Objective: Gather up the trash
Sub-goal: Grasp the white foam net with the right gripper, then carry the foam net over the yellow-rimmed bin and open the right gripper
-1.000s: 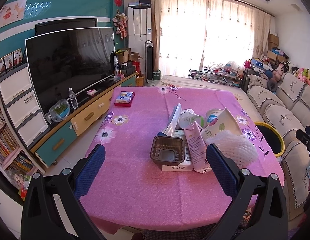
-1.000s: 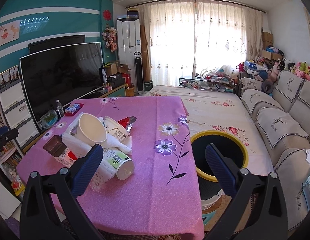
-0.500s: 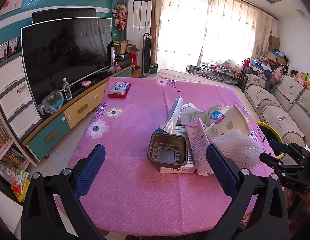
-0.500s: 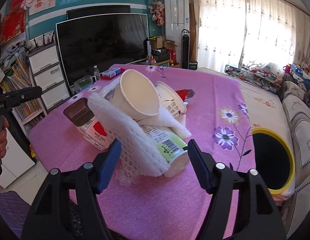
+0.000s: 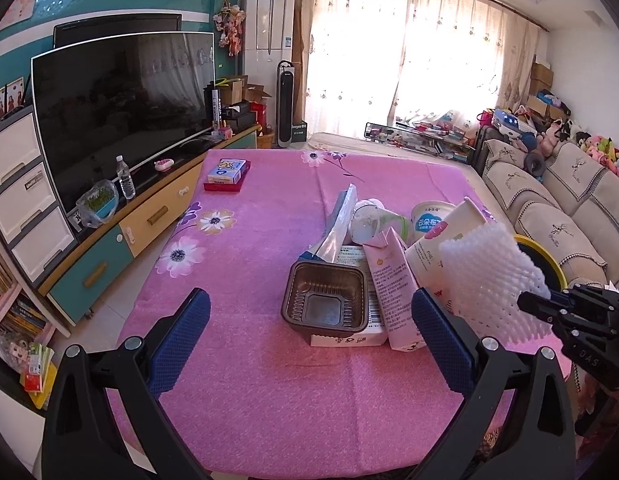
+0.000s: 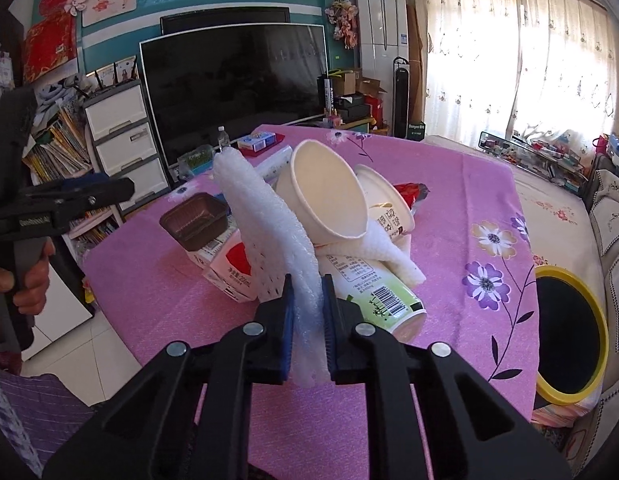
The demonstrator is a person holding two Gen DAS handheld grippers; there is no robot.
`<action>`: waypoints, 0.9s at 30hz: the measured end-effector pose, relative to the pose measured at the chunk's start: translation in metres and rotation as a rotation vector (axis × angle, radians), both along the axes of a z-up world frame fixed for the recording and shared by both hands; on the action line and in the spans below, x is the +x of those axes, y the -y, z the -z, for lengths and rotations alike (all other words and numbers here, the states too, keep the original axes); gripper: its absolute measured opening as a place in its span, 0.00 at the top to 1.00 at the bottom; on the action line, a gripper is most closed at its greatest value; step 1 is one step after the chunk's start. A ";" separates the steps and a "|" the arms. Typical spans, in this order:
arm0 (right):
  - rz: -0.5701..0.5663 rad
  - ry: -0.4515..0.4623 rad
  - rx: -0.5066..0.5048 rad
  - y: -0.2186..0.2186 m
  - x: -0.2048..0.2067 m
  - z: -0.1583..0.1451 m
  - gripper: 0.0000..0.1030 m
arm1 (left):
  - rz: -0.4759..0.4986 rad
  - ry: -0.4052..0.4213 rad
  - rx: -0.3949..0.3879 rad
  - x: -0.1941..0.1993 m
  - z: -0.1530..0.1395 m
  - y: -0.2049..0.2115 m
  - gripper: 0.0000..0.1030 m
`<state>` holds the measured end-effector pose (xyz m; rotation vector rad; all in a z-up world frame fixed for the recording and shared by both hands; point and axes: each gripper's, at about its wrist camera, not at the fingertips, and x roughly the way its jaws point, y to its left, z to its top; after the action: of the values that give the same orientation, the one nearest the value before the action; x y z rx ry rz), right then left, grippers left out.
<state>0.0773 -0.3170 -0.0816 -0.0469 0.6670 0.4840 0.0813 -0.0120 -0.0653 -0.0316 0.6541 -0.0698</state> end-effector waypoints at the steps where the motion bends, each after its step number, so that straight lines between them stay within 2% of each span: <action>1: 0.011 0.012 0.011 0.005 -0.002 -0.005 0.88 | 0.002 -0.002 0.002 0.000 0.001 0.001 0.03; 6: 0.149 0.072 0.035 0.046 -0.003 -0.027 0.88 | 0.019 0.003 0.012 -0.002 0.001 0.006 0.03; 10: 0.360 0.067 0.013 0.100 0.011 -0.025 0.87 | 0.030 0.002 0.018 -0.003 -0.001 0.010 0.03; 16: 0.650 -0.032 -0.069 0.181 0.051 0.007 0.85 | 0.052 0.000 0.030 -0.002 -0.001 0.019 0.03; 20: 0.743 -0.120 -0.093 0.217 0.077 0.036 0.85 | 0.071 -0.008 0.038 0.002 0.000 0.031 0.03; 25: 0.822 -0.185 -0.102 0.247 0.100 0.069 0.84 | 0.101 -0.023 0.047 0.008 0.004 0.046 0.03; 27: 0.845 -0.196 -0.078 0.257 0.105 0.075 0.68 | 0.112 -0.031 0.053 0.012 0.004 0.052 0.04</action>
<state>0.1820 -0.5737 -0.1565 0.2068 0.8270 -0.3559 0.0929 -0.0639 -0.0697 0.0550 0.6878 -0.1599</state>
